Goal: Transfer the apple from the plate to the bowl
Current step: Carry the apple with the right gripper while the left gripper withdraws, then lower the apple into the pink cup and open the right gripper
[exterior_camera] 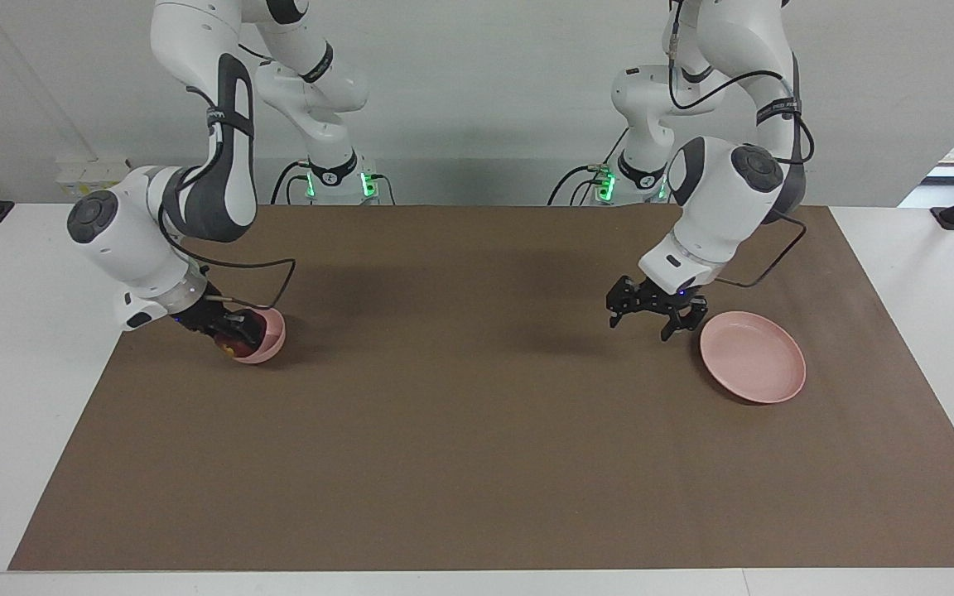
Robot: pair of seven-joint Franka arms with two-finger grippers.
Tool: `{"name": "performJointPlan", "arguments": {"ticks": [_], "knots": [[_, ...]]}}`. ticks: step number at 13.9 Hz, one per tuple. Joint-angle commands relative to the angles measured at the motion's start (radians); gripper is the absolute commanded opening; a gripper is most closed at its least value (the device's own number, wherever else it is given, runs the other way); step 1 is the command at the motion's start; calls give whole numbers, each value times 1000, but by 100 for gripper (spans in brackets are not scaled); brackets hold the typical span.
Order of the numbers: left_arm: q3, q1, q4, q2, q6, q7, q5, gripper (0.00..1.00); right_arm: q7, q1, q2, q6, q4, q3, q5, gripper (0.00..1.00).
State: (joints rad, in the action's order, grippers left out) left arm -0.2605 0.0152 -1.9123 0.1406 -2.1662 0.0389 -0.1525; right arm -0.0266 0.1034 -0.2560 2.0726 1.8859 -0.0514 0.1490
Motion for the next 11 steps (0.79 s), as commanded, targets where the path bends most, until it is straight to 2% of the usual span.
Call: {"name": "performJointPlan", "arguments": {"ticks": [1,5,6,9,10,11], "knots": [[-6,-35,93,-13,151,-2,48,100,24,6,32,35,70,10,-25,0],[3,-58,238,-13,310,-2,70,100,22,6,29,44,96,10,-26,0],[6,-58,280,-13,347,-2,85,100,22,6,26,53,98,10,-26,4],[7,-54,387,-15,478,1,110,100,16,6,21,69,98,10,-26,48],[20,-46,415,-16,517,1,113,100,13,4,20,78,98,10,-26,66],[79,-22,426,-28,540,4,125,100,11,3,18,78,95,10,-26,82]]}}
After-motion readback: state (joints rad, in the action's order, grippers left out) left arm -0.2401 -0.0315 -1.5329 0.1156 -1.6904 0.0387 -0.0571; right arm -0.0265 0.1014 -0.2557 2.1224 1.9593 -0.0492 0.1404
